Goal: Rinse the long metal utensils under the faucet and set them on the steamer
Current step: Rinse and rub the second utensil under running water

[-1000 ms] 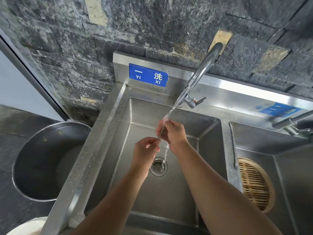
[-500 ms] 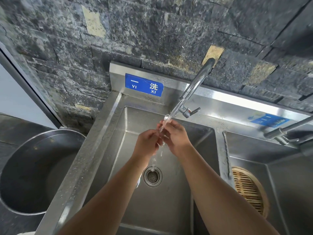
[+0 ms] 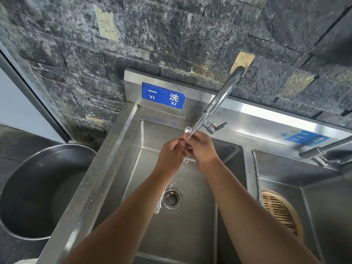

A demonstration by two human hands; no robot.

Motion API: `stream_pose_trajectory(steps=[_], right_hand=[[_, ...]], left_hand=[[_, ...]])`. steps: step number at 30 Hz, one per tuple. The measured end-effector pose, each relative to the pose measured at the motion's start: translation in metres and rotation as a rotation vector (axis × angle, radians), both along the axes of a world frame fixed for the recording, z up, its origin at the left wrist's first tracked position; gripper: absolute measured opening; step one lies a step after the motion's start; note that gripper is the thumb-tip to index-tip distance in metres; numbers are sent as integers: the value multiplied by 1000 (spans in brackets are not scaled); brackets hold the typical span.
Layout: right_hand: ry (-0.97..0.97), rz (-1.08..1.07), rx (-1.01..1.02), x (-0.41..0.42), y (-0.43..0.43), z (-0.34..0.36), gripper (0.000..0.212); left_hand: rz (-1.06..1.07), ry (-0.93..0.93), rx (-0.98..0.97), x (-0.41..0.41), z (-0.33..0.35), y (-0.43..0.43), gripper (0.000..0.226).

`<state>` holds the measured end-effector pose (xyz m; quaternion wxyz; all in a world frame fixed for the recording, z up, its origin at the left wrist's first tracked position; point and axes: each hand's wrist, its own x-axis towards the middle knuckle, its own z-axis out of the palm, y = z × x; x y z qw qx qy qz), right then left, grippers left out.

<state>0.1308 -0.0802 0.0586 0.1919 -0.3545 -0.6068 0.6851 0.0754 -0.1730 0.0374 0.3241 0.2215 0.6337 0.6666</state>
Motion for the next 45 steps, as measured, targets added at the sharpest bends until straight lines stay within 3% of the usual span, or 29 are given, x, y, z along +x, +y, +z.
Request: stream_pose_trajectory(steps=[6, 11, 15, 18, 23, 26, 32, 36, 45], right_hand=[[-50, 0, 143, -6, 8, 20, 23], [-82, -97, 115, -15, 20, 35, 14], [-61, -115, 141, -16, 27, 42, 18], [-63, -117, 155, -20, 33, 47, 18], [-24, -134, 122, -25, 47, 54, 15], [-5, -143, 111, -28, 53, 56, 11], [57, -141, 104, -33, 55, 56, 31], [68, -170, 87, -39, 60, 60, 22], [171, -272, -140, -51, 69, 56, 38]], left_hand=[[-24, -23, -28, 4, -5, -6, 33], [-65, -73, -6, 3, 2, -5, 33], [-89, -125, 14, 6, 3, -4, 33], [-63, -65, 10, 3, 3, -5, 33], [-69, 33, -9, -4, 4, -4, 33], [-93, 0, 17, -3, 4, -5, 35], [-101, -31, 22, 1, 4, -7, 35], [-96, -52, 14, 3, 5, -5, 35], [-141, -103, -22, 12, 7, -15, 32]])
